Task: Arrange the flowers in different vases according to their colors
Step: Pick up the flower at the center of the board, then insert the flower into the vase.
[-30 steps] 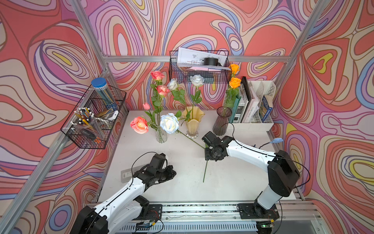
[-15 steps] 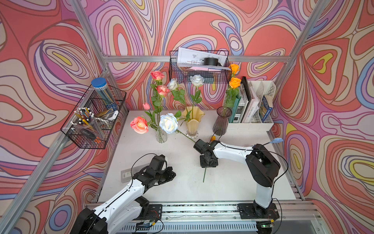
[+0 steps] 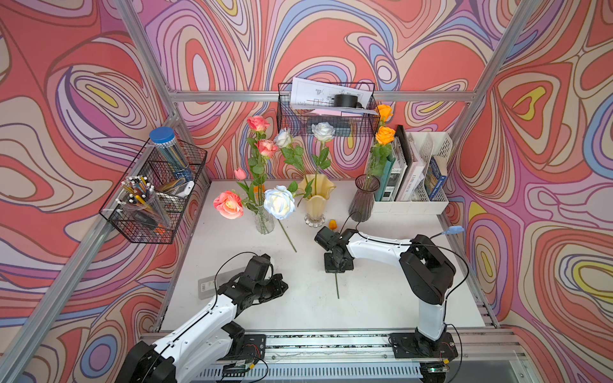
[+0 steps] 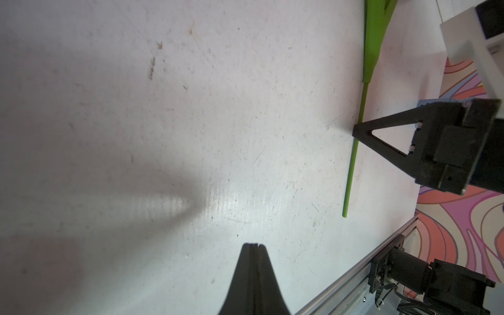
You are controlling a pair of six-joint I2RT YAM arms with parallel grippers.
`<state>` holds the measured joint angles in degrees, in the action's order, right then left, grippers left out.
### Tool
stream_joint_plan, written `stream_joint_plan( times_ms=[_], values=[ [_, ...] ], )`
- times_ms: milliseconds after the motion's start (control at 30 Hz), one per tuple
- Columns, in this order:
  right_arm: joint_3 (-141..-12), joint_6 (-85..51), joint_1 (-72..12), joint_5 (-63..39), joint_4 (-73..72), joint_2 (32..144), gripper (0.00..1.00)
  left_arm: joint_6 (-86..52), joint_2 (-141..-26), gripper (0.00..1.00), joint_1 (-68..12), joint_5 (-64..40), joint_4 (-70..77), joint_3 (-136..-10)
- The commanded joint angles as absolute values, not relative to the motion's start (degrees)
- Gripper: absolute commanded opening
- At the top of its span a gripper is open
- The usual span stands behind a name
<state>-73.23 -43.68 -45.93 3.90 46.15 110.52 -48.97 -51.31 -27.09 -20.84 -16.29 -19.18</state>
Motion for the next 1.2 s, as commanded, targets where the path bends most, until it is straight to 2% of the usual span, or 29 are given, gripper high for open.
stream_joint_plan(
  times_ms=[0,200,367,533,733,867,967,1167],
  values=[
    [-71.0,-42.1,-45.8,8.5,50.3,109.9,0.00,-48.9,-50.5,0.00,-27.3,-21.1,-16.0,-18.6],
    [-70.2,-40.9,-45.8,15.1,56.4,95.7,0.00,-49.0,-49.8,0.00,-27.3,-20.7,-16.6,-18.6],
    [-74.8,-36.6,-45.6,20.3,58.0,83.4,0.00,-49.1,-50.3,0.00,-27.3,-20.8,-16.5,-18.9],
    [-83.4,-27.3,-45.6,29.3,51.4,75.1,0.00,-49.1,-50.2,0.00,-27.3,-20.6,-17.2,-19.2],
    [-91.0,-7.8,-43.9,37.6,30.5,75.1,0.00,-49.0,-51.1,0.00,-27.3,-20.8,-16.9,-19.4],
    [-92.6,-0.6,-38.1,36.1,16.6,77.6,0.00,-49.0,-52.2,0.00,-27.3,-20.9,-16.1,-19.5],
    [-91.1,5.8,-36.9,36.5,5.0,79.1,0.00,-48.9,-52.8,0.00,-27.3,-20.9,-15.7,-19.5],
    [-91.4,11.3,-34.9,35.3,-5.2,83.9,0.00,-48.6,-54.2,0.00,-27.3,-21.0,-15.6,-19.6]
  ],
)
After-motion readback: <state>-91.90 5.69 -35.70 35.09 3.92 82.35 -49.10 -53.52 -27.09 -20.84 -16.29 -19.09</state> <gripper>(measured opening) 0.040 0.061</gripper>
